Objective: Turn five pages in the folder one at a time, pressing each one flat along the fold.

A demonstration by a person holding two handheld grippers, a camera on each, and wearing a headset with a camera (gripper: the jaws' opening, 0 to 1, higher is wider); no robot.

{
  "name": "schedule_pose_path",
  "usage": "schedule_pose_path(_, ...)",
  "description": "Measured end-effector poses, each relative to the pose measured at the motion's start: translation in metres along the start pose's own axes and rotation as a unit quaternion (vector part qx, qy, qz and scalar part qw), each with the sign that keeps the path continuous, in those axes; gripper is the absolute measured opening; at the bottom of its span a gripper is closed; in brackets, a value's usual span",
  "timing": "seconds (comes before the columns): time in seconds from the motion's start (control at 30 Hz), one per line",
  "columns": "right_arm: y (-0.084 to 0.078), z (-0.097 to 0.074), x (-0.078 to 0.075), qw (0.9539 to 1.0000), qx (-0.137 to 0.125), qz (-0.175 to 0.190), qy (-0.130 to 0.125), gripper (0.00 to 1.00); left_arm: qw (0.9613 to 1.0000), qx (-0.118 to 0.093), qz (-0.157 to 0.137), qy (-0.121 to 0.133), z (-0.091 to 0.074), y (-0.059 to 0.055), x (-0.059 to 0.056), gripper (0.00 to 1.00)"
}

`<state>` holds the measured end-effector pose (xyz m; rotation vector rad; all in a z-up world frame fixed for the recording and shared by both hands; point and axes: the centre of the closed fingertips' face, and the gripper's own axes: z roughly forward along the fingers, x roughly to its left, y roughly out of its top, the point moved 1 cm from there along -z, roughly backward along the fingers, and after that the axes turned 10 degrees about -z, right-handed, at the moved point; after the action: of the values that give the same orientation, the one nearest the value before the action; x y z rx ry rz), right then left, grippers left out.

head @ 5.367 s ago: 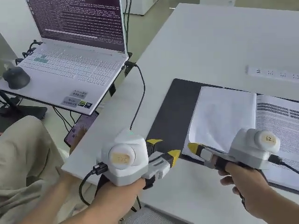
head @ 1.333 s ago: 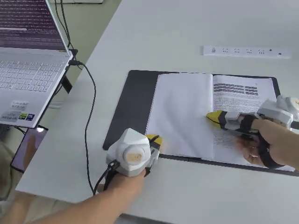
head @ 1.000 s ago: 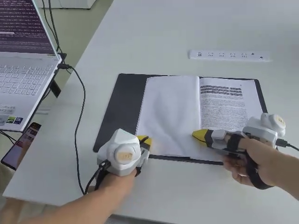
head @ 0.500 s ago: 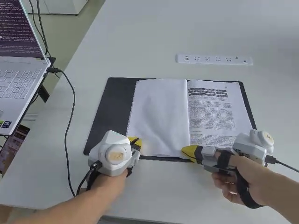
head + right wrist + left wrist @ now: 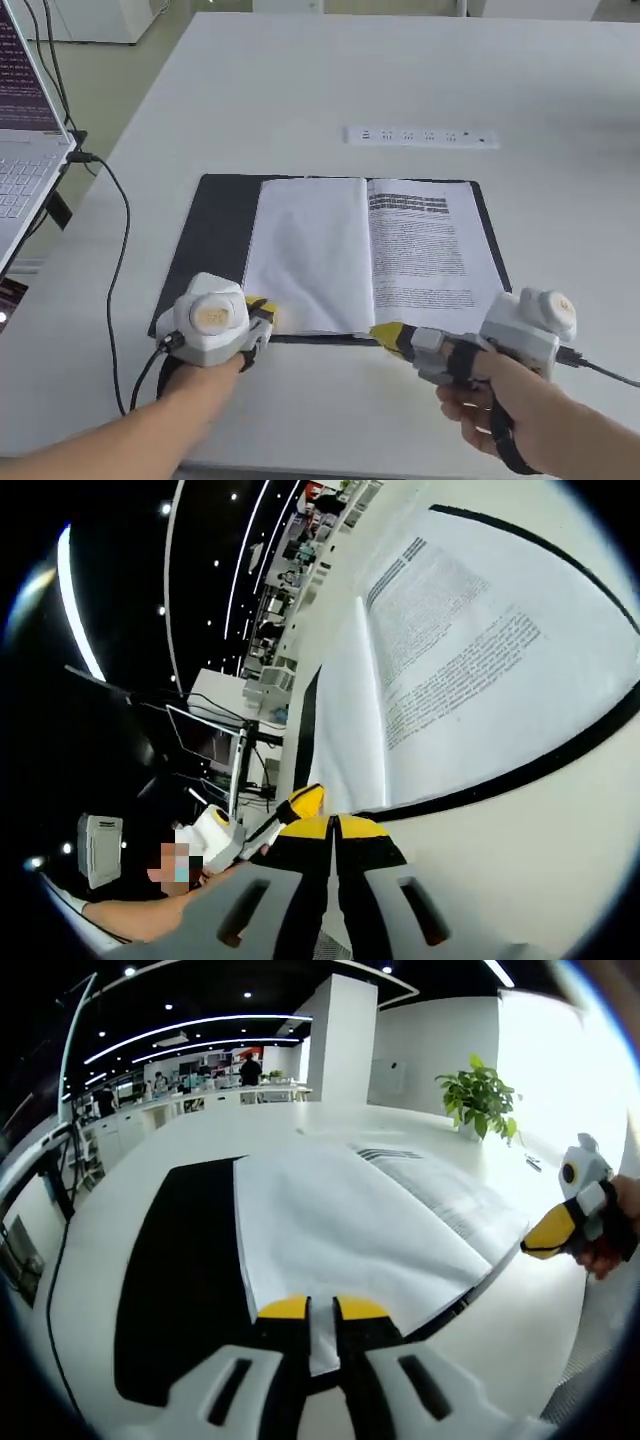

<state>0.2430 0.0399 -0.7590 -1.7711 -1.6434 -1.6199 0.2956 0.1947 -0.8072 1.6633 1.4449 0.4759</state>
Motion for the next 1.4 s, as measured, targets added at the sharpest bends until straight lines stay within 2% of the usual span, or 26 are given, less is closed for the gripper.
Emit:
schedule_pose_path(0.07,0.014,-0.014,0.0,0.9988,-0.021,-0.039,-0.021,0.01,0.9998,0.017,0.005,-0.003,-0.006,0.0,-0.003,0.11)
schedule_pose_path(0.13,0.026,-0.03,-0.002,0.9957,-0.033,-0.077,-0.04,0.05,0.9999,0.009,0.002,-0.009,-0.018,0.004,-0.005,0.13)
schedule_pose_path(0.17,0.032,-0.04,-0.005,0.9921,-0.04,-0.103,-0.059,0.09,0.9999,0.005,-0.001,-0.011,-0.022,0.006,-0.005,0.12)
schedule_pose_path(0.23,0.036,-0.054,-0.009,0.9869,-0.04,-0.133,-0.083,0.15,0.9999,0.005,-0.011,-0.01,-0.035,0.009,-0.005,0.14)
schedule_pose_path(0.27,0.04,-0.065,-0.006,0.9814,-0.049,-0.162,-0.091,0.16,0.9998,0.007,-0.016,-0.009,-0.044,0.01,-0.005,0.15)
schedule_pose_path(0.33,0.042,-0.082,-0.007,0.9732,-0.046,-0.193,-0.117,0.19,0.9998,0.009,-0.017,-0.009,-0.056,0.012,-0.005,0.17)
schedule_pose_path(0.37,0.044,-0.088,-0.006,0.9703,-0.05,-0.203,-0.122,0.2,0.9998,0.008,-0.016,-0.013,-0.064,0.013,-0.007,0.19)
schedule_pose_path(0.47,0.05,-0.113,-0.001,0.9578,-0.062,-0.241,-0.143,0.27,0.9997,0.014,-0.011,-0.017,-0.085,0.016,-0.009,0.27)
schedule_pose_path(0.6,0.052,-0.135,0.005,0.9489,-0.069,-0.266,-0.155,0.33,0.9993,0.005,-0.023,-0.028,-0.112,0.023,-0.014,0.37)
schedule_pose_path(0.67,0.054,-0.146,0.007,0.9458,-0.078,-0.272,-0.159,0.36,0.9989,-0.002,-0.033,-0.033,-0.127,0.028,-0.017,0.47)
schedule_pose_path(0.77,0.054,-0.156,0.01,0.9427,-0.085,-0.277,-0.165,0.44,0.9988,0.0,-0.039,-0.03,-0.139,0.029,-0.019,0.62)
schedule_pose_path(0.83,0.055,-0.164,0.01,0.9384,-0.088,-0.285,-0.174,0.48,0.9988,-0.002,-0.036,-0.034,-0.151,0.031,-0.023,0.63)
schedule_pose_path(0.9,0.055,-0.169,0.011,0.9375,-0.09,-0.288,-0.174,0.5,0.9988,-0.001,-0.035,-0.033,-0.159,0.031,-0.026,0.65)
schedule_pose_path(1.0,0.058,-0.176,0.013,0.9357,-0.105,-0.286,-0.178,0.55,0.9985,-0.002,-0.043,-0.033,-0.169,0.033,-0.031,0.73)
schedule_pose_path(1.13,0.061,-0.185,0.013,0.9349,-0.121,-0.278,-0.184,0.54,0.9985,-0.011,-0.041,-0.035,-0.176,0.037,-0.038,0.74)
schedule_pose_path(1.37,0.063,-0.193,0.014,0.9322,-0.132,-0.279,-0.19,0.54,0.9996,-0.014,-0.005,-0.024,-0.185,0.044,-0.045,0.75)
schedule_pose_path(1.4,0.063,-0.195,0.013,0.933,-0.134,-0.276,-0.189,0.54,0.9997,-0.014,0.003,-0.022,-0.186,0.045,-0.046,0.76)
